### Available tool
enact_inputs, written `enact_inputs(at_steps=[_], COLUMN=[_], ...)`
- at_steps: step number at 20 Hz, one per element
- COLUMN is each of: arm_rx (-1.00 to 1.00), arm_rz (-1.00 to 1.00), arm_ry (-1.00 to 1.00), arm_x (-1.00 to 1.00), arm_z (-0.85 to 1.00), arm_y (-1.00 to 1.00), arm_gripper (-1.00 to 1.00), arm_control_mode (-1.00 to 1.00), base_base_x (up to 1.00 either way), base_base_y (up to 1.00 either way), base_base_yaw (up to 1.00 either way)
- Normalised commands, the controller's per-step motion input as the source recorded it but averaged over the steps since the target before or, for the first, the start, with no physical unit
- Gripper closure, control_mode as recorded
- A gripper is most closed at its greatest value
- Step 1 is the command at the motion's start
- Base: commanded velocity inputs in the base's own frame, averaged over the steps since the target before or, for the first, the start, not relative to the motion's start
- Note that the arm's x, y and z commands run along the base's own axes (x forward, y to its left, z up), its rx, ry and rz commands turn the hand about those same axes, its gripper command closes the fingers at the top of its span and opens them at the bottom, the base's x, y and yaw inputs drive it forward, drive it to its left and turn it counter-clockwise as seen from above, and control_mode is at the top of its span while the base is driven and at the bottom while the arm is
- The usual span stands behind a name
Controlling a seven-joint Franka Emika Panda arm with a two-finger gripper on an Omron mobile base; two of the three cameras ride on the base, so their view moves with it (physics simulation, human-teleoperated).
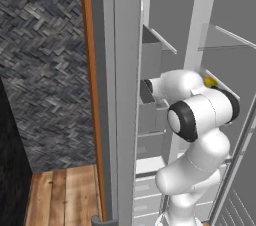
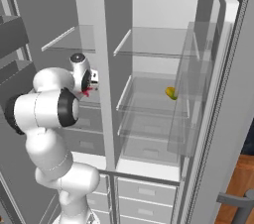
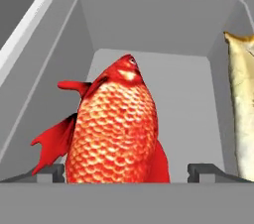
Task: Pick up the frozen fish from the freezer, place it on any shelf in the fridge, and close the fridge and freezer doors when done.
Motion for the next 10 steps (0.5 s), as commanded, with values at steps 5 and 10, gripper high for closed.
enact_inputs(at_steps=[5,10], arm_rx=[0.00,0.00], arm_rz=[-0.06,-0.02], arm_ry=[0.11,0.00], arm_x=[0.03,0.00], arm_z=[-0.79,-0.41], arm_y=[0.09,0.00], arm_gripper=[1.00,1.00], arm_control_mode=[-1.00,-1.00], base_base_x=[0.00,0.00], base_base_y=[0.00,0.00], base_base_yaw=[0.00,0.00])
